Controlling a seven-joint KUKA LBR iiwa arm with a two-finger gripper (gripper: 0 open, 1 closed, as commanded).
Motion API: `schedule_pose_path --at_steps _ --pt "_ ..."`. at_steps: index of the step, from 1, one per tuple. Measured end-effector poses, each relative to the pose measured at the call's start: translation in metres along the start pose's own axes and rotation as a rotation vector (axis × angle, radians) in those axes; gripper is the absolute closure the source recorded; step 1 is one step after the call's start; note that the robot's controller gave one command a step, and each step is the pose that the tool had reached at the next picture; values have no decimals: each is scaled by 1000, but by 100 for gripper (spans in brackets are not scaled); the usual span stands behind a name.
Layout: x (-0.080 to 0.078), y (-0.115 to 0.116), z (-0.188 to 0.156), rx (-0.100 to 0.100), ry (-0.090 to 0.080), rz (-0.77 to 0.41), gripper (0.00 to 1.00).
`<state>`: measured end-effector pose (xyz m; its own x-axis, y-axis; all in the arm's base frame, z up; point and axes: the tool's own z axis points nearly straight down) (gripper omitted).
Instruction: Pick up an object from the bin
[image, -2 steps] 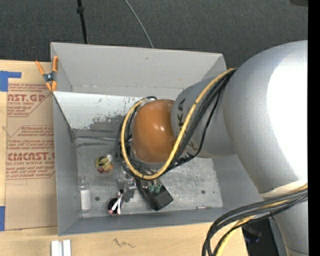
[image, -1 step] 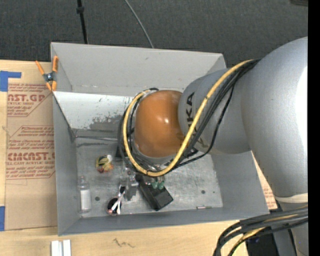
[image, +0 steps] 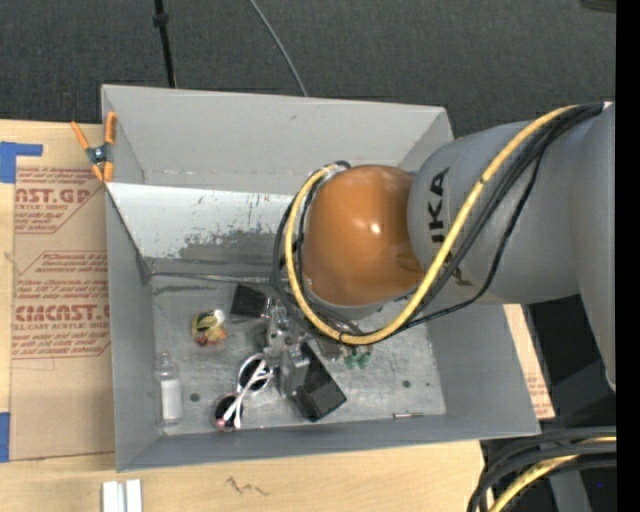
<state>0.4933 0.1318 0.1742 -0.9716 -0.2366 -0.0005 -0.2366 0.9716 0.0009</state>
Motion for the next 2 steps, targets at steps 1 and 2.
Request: schedule_pose_path --at_steps 1,2 --pt "0 -14 -15 2 -3 -30 100" --pt "10 5 42 0 1 38 0"
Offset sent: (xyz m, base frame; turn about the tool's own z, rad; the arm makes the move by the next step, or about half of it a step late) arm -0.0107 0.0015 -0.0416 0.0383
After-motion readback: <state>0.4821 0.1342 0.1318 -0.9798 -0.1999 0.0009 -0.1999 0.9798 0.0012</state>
